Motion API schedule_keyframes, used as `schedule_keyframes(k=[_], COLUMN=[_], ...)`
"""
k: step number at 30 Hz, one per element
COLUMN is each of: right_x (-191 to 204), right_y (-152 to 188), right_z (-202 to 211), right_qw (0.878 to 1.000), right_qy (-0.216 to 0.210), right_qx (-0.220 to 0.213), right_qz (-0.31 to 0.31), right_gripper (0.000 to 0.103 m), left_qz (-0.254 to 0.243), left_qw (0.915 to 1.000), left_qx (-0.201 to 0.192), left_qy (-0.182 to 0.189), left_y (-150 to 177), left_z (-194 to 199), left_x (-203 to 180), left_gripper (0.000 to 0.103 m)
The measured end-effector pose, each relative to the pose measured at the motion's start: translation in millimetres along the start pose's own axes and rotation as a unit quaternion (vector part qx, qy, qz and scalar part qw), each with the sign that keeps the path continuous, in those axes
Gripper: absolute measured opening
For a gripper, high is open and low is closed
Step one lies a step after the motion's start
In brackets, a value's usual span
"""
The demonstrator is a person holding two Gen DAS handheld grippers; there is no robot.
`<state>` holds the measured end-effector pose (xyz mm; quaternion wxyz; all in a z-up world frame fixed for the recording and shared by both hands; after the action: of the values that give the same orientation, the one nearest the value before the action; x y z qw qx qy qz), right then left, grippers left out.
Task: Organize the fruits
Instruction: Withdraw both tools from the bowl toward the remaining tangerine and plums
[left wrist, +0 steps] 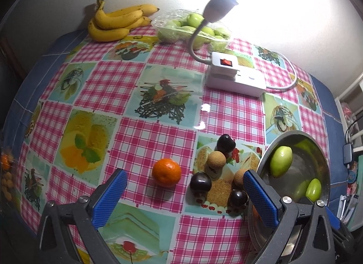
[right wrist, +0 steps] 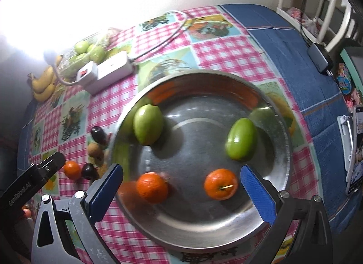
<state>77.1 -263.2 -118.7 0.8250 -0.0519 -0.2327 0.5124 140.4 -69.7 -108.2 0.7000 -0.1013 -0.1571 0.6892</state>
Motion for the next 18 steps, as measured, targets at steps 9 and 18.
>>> schedule_keyframes(k=[9,18], right_x=[50,100], right_y=[-4,3], right_z=[-7,-25], right_qw=[0.999,0.994], right_qy=[-0.036,-0.061], right_qx=[-0.008,0.016], right_qz=[0.04,0.087], right_gripper=[0.103,0.103], left_qz=[0.058,0.097], left_qw=[0.9983,0.9953], left_qx=[-0.004,0.006], left_qy=[-0.006,-0.003], left_y=[-15,-22], left_z=[-5,-16], left_x=[47,81], left_gripper=[0.103,0.103])
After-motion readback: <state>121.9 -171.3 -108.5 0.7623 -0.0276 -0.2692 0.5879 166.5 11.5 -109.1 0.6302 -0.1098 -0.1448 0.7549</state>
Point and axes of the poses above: each gripper's, at about its wrist camera, not at the fingertips, and z roughly against the way its jaws point, x to its left, y to its underside, the point moved 10 cm from there along -z, roughly the way its jaws point, and after that the axes turned 10 degrees about -y, right-handed, at the moved point
